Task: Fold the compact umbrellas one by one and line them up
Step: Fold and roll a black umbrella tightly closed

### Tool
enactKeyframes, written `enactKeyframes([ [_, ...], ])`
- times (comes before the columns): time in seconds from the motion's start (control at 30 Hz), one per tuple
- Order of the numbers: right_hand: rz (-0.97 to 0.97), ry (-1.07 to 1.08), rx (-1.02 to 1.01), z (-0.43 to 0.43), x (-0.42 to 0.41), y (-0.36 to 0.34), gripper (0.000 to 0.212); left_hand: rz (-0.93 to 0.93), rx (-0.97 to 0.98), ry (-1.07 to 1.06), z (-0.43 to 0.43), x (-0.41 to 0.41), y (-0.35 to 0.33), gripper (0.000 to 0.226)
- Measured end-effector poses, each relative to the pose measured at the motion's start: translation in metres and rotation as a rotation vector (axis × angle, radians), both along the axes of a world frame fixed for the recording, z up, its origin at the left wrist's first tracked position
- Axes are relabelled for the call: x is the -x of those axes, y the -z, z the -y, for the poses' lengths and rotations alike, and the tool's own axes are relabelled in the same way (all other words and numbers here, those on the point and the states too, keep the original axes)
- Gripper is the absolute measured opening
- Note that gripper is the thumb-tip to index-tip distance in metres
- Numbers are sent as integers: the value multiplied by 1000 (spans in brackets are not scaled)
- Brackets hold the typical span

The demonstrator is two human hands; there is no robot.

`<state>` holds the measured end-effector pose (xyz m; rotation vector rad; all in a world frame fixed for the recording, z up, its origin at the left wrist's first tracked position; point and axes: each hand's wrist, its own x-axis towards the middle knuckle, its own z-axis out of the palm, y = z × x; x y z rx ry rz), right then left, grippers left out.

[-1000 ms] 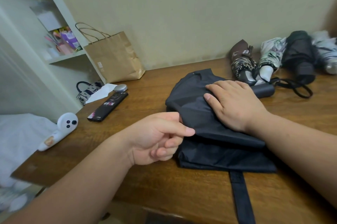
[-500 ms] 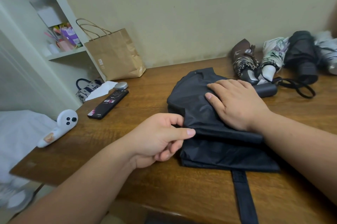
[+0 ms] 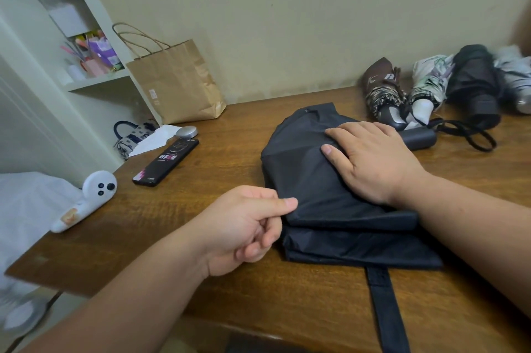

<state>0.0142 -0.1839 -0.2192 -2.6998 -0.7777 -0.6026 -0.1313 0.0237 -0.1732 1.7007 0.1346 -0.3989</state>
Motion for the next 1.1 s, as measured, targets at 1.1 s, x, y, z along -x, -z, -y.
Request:
enactKeyframes([
  [1.1, 8, 15, 14, 0, -1, 1, 68, -11, -7, -45, -6, -1, -2, 45],
])
